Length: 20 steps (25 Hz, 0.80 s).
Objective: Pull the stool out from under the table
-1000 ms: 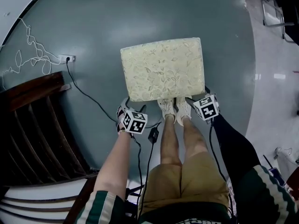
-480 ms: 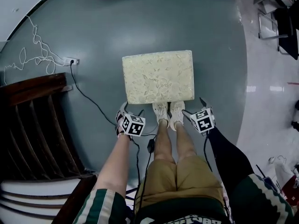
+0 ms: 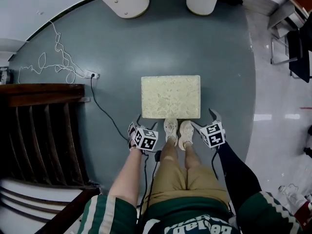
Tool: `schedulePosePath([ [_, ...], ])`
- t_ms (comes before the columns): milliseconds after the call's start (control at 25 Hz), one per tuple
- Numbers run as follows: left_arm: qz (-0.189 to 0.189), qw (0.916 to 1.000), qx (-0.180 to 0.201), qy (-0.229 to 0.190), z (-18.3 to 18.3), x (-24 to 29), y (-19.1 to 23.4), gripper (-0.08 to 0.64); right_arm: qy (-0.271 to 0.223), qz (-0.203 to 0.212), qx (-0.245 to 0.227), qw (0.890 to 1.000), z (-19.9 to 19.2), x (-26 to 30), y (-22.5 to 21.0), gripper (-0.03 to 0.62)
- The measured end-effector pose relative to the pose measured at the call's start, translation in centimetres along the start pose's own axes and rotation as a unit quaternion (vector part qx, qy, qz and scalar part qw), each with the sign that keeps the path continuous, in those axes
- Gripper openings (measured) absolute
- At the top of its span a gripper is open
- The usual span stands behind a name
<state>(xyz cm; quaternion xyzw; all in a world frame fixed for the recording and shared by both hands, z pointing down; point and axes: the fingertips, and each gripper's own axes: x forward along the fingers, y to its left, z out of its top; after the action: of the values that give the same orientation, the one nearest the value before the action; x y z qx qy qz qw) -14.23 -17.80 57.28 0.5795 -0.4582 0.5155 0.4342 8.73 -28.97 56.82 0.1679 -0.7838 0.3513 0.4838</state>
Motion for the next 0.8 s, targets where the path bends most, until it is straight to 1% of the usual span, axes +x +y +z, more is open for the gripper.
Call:
schedulePosePath([
  [160,-0.004,0.9998,0.001,-0.019,3.1,-5.0,-0.2,0.390,-0.045,-0.004,-0.013,0.999,5.5,-4.8,0.6,0.469],
  [240,0.000,0.9989,-0.014,-0.044,5.5,-8.1,0.2,0.390,-0.068,-0.008,-0.013,0.998,8.3,-7.7,0.6,0.468],
  [320,0.003,0.9961,-0.033,-0.082,8.4,-11.4,0.8,0.390,-0.095,-0.012,-0.013,0.995,11.1,-10.8,0.8,0.466],
  [400,0.008,0.9909,-0.047,-0.126,11.4,-15.0,1.5,0.390,-0.123,-0.015,-0.016,0.992,13.7,-13.8,1.1,0.464],
  [480,0.020,0.9847,-0.052,-0.165,14.2,-18.6,2.3,0.390,-0.150,-0.014,-0.024,0.988,16.0,-16.4,1.5,0.462],
  [560,0.030,0.9790,-0.049,-0.195,16.7,-21.8,3.1,0.390,-0.175,-0.017,-0.029,0.984,18.4,-18.4,1.6,0.462],
  [680,0.035,0.9705,-0.045,-0.234,20.1,-25.4,3.8,0.390,-0.206,-0.022,-0.037,0.978,21.6,-20.9,1.9,0.460],
  [800,0.049,0.9586,-0.047,-0.276,23.3,-28.6,5.2,0.397,-0.233,-0.022,-0.057,0.971,24.6,-23.1,2.5,0.460],
])
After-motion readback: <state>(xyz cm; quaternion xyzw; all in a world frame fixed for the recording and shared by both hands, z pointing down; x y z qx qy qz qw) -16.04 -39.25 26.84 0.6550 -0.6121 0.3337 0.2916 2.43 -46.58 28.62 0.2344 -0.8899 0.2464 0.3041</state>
